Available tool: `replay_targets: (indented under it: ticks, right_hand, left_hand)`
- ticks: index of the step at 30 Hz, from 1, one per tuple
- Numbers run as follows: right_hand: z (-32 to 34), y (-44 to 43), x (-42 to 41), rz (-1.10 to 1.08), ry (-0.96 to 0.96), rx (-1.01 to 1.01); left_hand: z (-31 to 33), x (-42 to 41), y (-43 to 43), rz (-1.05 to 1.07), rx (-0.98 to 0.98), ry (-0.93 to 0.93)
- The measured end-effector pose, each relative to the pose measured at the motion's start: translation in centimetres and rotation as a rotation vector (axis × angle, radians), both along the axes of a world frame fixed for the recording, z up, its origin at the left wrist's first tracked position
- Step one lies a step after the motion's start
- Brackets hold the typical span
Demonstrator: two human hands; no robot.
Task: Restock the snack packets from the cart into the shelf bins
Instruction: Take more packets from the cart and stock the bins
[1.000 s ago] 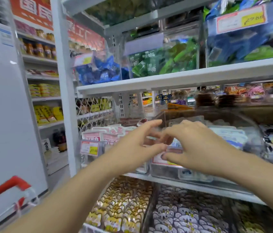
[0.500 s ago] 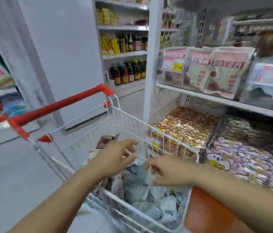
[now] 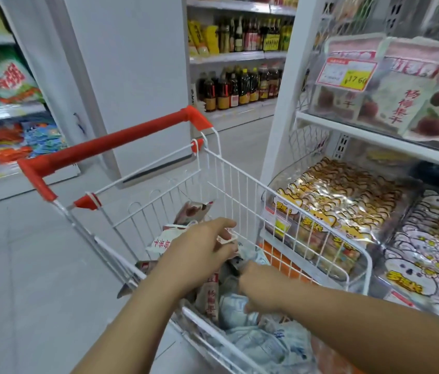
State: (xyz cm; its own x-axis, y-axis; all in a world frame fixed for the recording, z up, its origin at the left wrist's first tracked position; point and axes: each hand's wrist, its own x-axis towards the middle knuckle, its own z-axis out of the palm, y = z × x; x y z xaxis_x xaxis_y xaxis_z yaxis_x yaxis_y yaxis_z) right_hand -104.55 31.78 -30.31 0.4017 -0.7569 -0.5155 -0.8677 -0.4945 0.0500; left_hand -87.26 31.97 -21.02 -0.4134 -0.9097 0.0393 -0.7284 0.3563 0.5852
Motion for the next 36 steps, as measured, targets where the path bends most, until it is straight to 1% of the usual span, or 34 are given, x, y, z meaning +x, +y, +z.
replay_targets:
  ticks: [3,5,8,10,11,12,14,15,17,19,21,22,25,27,29,31,32,33,36]
  right_hand:
    - [0.7,-0.4,0.1,0.060,-0.016,0.009]
    - [1.7,-0.6,-0.7,0.029,-0.062,-0.017]
    - [4.3,-0.5,-3.5,-0.086,-0.266,-0.229]
    - [6.1,0.0,-5.7,-0.138,-0.401,-0.432]
    - [6.9,0.4,-6.4,-0.131,-0.474,-0.568]
    - [7.6,0.8,-7.0,-0.114,-0.548,-0.727]
    - [8.6,1.8,-7.4,-0.058,-0.670,-0.972]
    - [8.9,2.3,-7.3,0.010,-0.715,-1.042]
    - [9.3,3.1,-6.9,0.204,-0.778,-1.094]
    - [9.3,3.9,-6.3,0.373,-0.780,-1.100]
    - [9.2,4.4,-5.8,0.433,-0.774,-1.104]
    - [9.1,4.5,-5.7,0.442,-0.779,-1.106]
    - [9.0,4.6,-5.6,0.477,-0.755,-1.072]
    - [8.7,4.5,-6.0,0.470,-0.781,-0.988]
    - [8.4,4.2,-6.7,0.351,-0.881,-0.894]
    - [8.0,3.6,-7.6,0.153,-0.942,-0.819]
    - [7.8,3.0,-7.8,0.055,-0.899,-0.762]
    - [7.7,2.4,-7.8,-0.036,-0.803,-0.670]
    - [5.3,0.1,-7.0,-0.186,-0.448,-0.245]
  left_hand:
    - [0.1,0.0,0.3,0.003,0.022,-0.027]
    - [0.2,0.0,0.5,0.016,0.024,-0.022]
    - [0.2,0.0,0.5,0.056,0.028,0.062]
    - [0.5,0.0,0.5,0.086,0.046,0.145]
    - [0.6,0.2,0.5,0.100,0.074,0.191]
    - [0.9,0.2,0.5,0.112,0.163,0.257]
    - [1.5,-0.3,0.7,0.125,0.482,0.439]
    - [1.8,-0.7,0.9,0.121,0.635,0.515]
    - [2.0,-1.9,1.4,0.079,0.868,0.655]
    - [2.3,-2.9,1.7,0.042,0.989,0.862]
    - [2.7,-3.6,2.0,0.080,1.049,1.057]
    - [2.8,-3.7,2.1,0.111,1.045,1.122]
    - [2.5,-3.7,2.2,0.138,0.976,1.214]
    - [2.4,-3.3,2.1,0.176,0.901,1.205]
    - [2.8,-2.5,1.6,0.236,0.765,1.126]
    - [3.2,-1.7,0.8,0.310,0.613,1.044]
    - [3.4,-1.3,0.4,0.341,0.563,1.041]
    - [3.3,-1.0,0.0,0.374,0.529,1.056]
    - [2.9,-0.7,-0.6,0.437,0.517,1.102]
